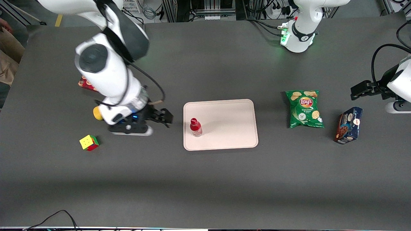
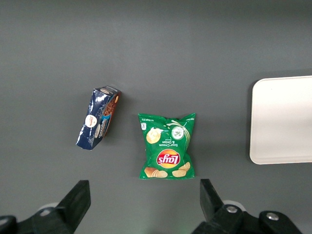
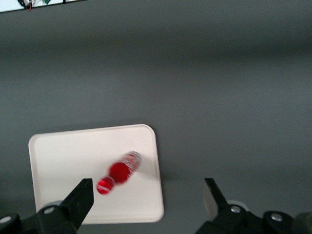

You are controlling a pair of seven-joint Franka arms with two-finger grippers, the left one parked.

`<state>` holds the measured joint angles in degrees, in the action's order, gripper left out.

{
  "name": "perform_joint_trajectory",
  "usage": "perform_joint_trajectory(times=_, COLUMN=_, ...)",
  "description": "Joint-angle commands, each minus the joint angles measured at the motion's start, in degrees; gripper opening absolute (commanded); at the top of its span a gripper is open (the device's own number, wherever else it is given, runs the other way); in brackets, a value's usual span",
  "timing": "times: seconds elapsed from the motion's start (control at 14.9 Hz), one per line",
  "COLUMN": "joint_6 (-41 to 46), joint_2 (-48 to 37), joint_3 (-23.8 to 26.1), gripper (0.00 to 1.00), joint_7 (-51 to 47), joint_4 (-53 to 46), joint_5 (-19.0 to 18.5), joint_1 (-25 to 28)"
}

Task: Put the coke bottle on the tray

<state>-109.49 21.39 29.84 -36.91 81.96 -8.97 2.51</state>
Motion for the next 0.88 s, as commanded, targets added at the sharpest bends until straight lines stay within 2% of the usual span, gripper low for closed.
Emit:
perform_joint_trajectory(times=0.0, joint_6=5.93, joint_2=-10.21, joint_3=-2.57, gripper=1.0, joint_7=11.13, joint_4=6.28, joint_5=6.15, joint_1=-4.79)
perform_joint_trajectory(times=0.2, joint_6=15.25, joint_2=-15.66, joint_3=-11.17, gripper=1.0, joint_7=19.05, joint_4=6.37, joint_5=8.69, joint_1=-4.8)
perform_joint_trajectory(times=0.47, joint_6=16.68, joint_2=-20.41, joint_3=-23.13, gripper=1.0, joint_7=33.72, joint_4=9.88, joint_5=10.98, joint_1=-4.8)
perform_joint_trajectory(times=0.61, joint_6=16.68, joint_2=-22.09, joint_3=-26.74, gripper=1.0, joint_7=37.6, joint_4=11.72, joint_5=11.52, joint_1=-4.8)
perform_joint_trajectory(times=0.81, joint_6=16.86, joint_2=-22.53, joint_3=-29.04, gripper=1.0, joint_7=39.63, joint_4=11.91, joint_5=11.52, joint_1=-4.89)
